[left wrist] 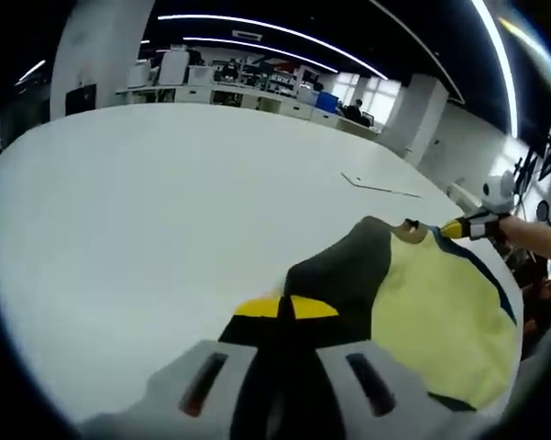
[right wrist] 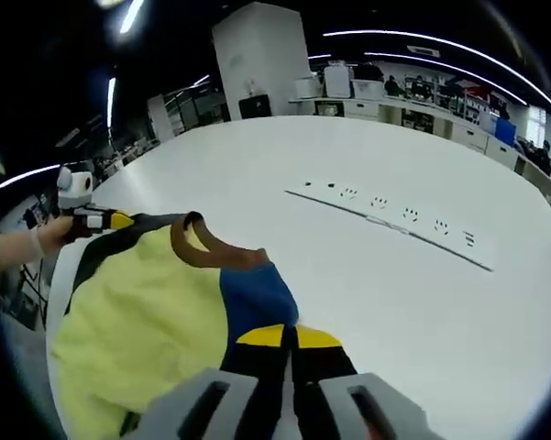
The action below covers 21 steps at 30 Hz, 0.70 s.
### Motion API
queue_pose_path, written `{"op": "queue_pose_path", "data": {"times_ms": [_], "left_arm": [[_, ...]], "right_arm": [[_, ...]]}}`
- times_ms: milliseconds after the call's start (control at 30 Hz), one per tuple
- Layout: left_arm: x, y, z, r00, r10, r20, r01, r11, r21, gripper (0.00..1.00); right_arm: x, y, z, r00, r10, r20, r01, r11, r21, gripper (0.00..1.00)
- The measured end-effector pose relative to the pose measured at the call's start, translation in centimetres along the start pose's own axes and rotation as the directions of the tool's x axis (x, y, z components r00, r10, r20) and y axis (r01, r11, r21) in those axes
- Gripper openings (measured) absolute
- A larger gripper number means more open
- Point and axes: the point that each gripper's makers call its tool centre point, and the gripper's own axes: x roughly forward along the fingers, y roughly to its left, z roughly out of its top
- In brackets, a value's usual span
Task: Fold the garment on the visible template until the final outline fits inside the template.
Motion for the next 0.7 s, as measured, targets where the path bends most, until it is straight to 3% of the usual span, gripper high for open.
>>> {"op": "queue_pose_path", "data": {"times_ms": [200,333,433,533,700], "left_arm": [[-0.7,-1.2,0.8,0.999,-0.029,0.019,0.028,0.999,0.034,0.26],[-1.3,-2.5,1.8,0.997,-0.063,0.050,0.060,0.996,0.065,0.58],[-1.9,-3.7,2.0,0.994,-0.096,0.048,0.091,0.990,0.105,0.80],[-2.6,-4.8,2.1,0.992,-0.121,0.046,0.114,0.986,0.122,0.95],[-4.1,-6.2,2.4,0.985,-0.161,0.062,0.153,0.982,0.112,0.99]], "right_arm": [[-1.1,0.5,-0.1,0.999,0.003,0.040,-0.003,1.000,-0.007,0.38],[-2.3,1.3,-0.2,0.997,0.027,0.072,-0.028,1.000,0.008,0.63],[-3.5,2.4,-0.6,0.995,0.063,0.077,-0.063,0.998,0.001,0.75],[-4.9,3.3,-1.1,0.993,0.076,0.087,-0.077,0.997,0.001,0.85],[-7.2,4.4,-2.4,0.993,0.081,0.082,-0.079,0.997,-0.021,0.95]]}}
